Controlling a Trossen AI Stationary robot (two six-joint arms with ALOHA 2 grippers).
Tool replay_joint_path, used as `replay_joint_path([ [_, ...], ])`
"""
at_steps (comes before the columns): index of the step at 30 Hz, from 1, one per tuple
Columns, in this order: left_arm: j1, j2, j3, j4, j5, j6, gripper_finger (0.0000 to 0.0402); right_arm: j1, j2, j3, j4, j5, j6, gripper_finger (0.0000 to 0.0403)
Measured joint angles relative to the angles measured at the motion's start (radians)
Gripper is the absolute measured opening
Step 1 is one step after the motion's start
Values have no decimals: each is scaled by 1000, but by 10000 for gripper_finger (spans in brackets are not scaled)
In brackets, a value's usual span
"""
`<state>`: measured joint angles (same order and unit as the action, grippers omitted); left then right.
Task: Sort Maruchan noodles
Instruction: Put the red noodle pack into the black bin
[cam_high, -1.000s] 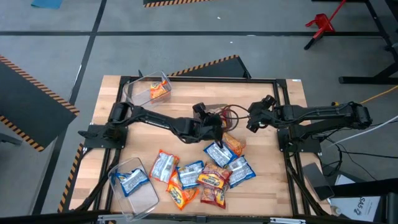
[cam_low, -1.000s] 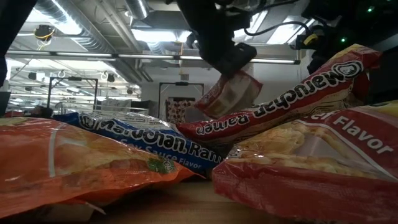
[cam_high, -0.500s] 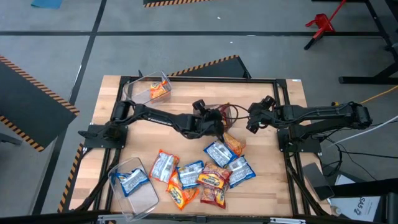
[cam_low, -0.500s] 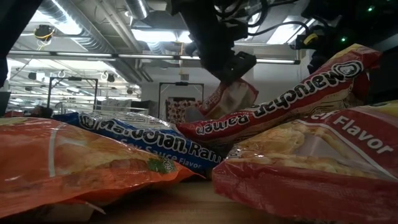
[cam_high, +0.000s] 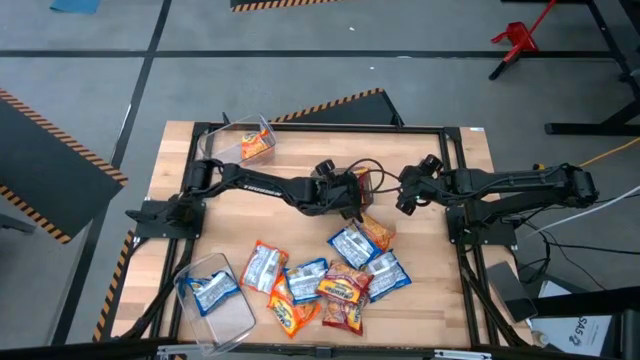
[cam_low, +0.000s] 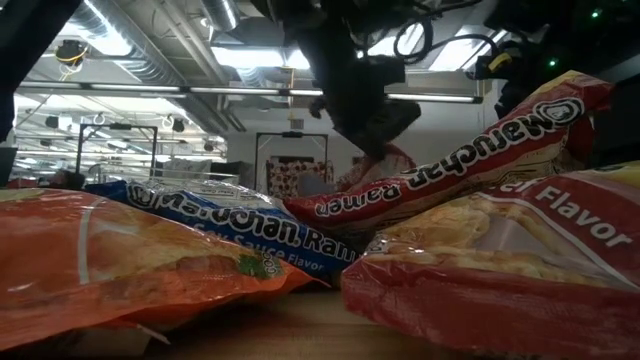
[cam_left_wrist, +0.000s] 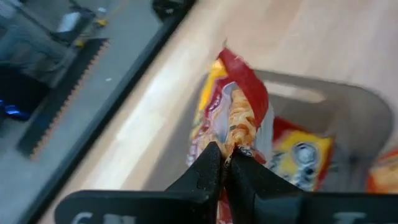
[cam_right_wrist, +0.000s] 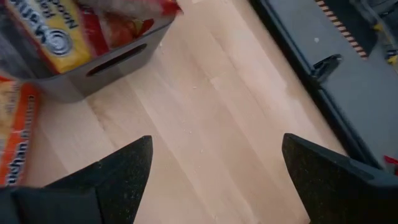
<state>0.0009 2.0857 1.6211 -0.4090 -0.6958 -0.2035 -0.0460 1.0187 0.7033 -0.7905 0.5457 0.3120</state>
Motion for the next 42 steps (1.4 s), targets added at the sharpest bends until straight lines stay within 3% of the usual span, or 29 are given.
replay_joint_path([
  [5,0,8,-1,14,107,5,26,0,0,0,9,-51,-8,344],
  [12,-1,11,-1,73,205,28,87,0,0,0,49,-105,-31,344],
  [17,-2,11,-1,108,207,-6,119,1,0,0,148,-163,-73,344],
  [30,-1,-5,-2,100,216,-55,124,0,20,0,417,-174,-143,344],
  [42,-38,-118,-1,-15,177,-63,124,0,261,0,564,-181,-211,344],
])
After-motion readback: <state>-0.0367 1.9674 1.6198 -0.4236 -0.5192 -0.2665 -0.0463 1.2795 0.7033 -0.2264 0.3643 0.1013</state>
